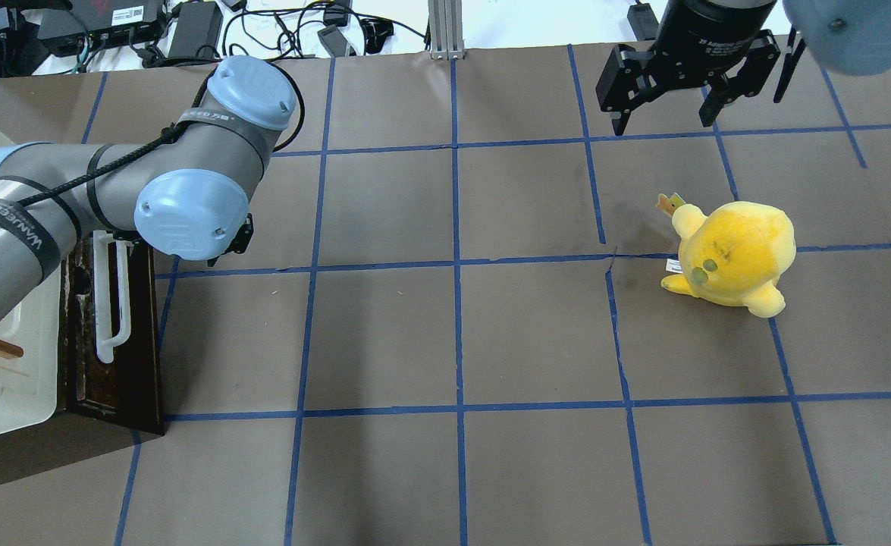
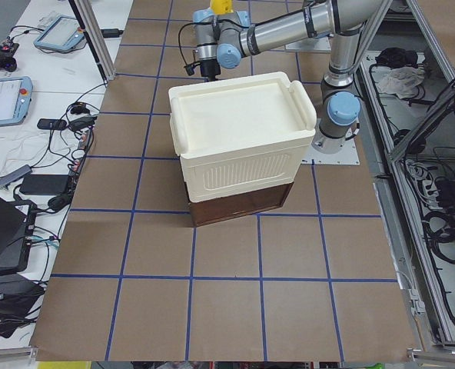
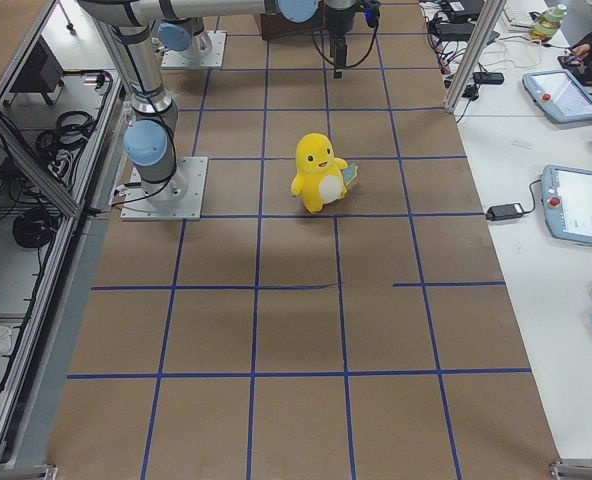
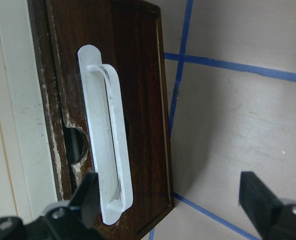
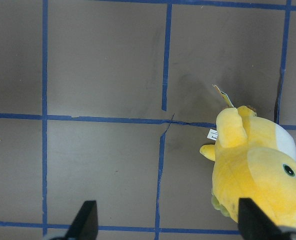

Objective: Pull drawer sideways
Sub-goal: 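Move the left gripper down toward the white drawer handle, then close the left gripper around the white bar handle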

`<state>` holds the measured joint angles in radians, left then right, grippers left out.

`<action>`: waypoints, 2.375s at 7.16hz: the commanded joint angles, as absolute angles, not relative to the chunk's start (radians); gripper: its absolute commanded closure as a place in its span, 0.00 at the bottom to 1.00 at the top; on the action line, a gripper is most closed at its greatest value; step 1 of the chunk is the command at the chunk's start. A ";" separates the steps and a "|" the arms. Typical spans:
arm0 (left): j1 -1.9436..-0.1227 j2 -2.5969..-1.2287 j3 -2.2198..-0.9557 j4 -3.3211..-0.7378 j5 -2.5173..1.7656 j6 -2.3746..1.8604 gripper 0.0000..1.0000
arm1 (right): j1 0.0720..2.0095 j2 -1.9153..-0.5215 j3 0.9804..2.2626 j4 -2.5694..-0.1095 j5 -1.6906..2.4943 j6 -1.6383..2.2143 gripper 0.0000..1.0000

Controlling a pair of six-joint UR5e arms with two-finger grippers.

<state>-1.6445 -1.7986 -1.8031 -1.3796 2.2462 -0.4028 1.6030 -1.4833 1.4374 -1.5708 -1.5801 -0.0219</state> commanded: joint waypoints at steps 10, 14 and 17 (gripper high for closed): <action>-1.509 -1.881 -1.795 -1.370 2.249 -0.405 0.21 | 1.603 -1.483 1.437 -1.571 -1.582 -0.021 0.00; -1.502 -1.884 -1.795 -1.370 2.250 -0.399 0.31 | 1.603 -1.483 1.437 -1.571 -1.582 -0.021 0.00; -1.496 -1.882 -1.796 -1.370 2.249 -0.399 0.41 | 1.603 -1.483 1.437 -1.571 -1.580 -0.021 0.00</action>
